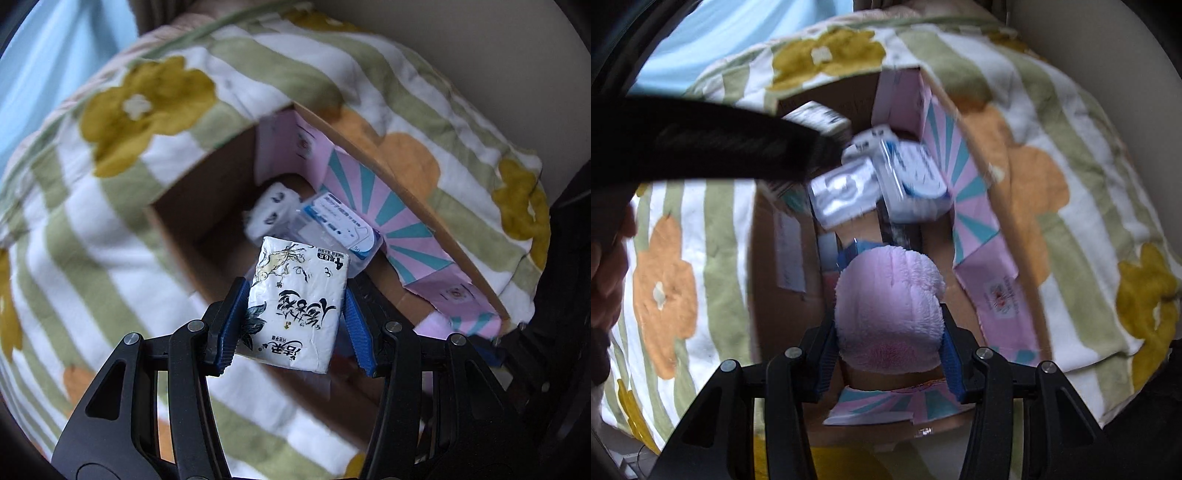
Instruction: Organize objects
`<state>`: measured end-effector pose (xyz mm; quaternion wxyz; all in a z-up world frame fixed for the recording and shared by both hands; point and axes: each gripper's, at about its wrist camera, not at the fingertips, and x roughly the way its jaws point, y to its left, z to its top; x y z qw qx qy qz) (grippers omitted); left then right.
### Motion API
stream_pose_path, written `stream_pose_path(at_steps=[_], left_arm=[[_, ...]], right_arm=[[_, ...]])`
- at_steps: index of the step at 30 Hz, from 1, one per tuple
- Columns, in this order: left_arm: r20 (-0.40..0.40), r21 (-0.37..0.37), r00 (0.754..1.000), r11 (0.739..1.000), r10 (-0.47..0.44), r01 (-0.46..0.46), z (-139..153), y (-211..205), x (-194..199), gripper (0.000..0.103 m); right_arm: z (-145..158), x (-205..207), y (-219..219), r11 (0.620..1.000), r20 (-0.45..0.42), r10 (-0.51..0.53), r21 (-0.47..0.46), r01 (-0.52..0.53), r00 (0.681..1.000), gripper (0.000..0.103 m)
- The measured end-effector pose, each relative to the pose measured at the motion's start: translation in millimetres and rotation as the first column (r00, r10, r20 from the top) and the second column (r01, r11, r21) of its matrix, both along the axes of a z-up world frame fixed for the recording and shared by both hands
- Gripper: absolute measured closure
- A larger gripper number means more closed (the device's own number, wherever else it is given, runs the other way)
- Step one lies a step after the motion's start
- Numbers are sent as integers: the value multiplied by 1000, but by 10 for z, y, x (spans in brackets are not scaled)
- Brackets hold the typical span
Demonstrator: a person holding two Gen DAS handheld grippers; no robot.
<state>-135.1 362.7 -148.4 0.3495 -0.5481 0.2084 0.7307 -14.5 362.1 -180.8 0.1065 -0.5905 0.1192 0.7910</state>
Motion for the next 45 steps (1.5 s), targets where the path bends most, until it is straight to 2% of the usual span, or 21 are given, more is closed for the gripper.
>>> stream_pose_path(at_steps=[5,10,12,13,14,15,16,18,23,34,40,45], left_arm=[[18,-26,999,999,-47,48,-227,191,-39,55],[25,-37,997,997,-68,69,-304,250,-30,55],[-19,-54,998,997,-65,64,-295,253,-9,53],[-32,-58,997,996,-63,62,-289,251,0,41],[-33,-45,998,997,-62,60,-272,239,7,26],[-32,-28,998,998,-56,55,-252,222,6,2],[-35,-9,998,999,-48,48,-226,199,0,0],[-20,12,999,1000,-29,29,-210,171,-25,0],[-1,13,1000,1000,1,-1,-213,115,-83,0],[-7,29,1000,999,26,-26,-19,7,-69,0],[-38,43,999,999,35,-33,219,-74,32,0],[-82,74,993,994,87,-81,596,-264,105,0]], right_arm=[[-148,33,25,1000,20,-4,-17,4,1000,58],[-169,40,31,999,12,5,-50,-4,1000,58],[-167,31,56,995,1,6,-97,-6,1000,54],[-176,16,84,994,-3,5,-110,-5,1000,42],[-160,18,79,993,-12,4,-115,-6,1000,22],[-132,23,72,994,-25,4,-109,-7,1000,13],[-98,31,61,996,-38,5,-94,-9,999,0],[-45,38,42,997,-54,11,-73,-15,998,0],[-37,39,24,996,-47,10,-89,-15,999,0],[80,113,-2,997,-55,5,-76,-10,998,0],[286,146,-18,998,-79,17,-58,-21,997,0],[563,171,-96,998,-108,44,-46,-49,993,0]])
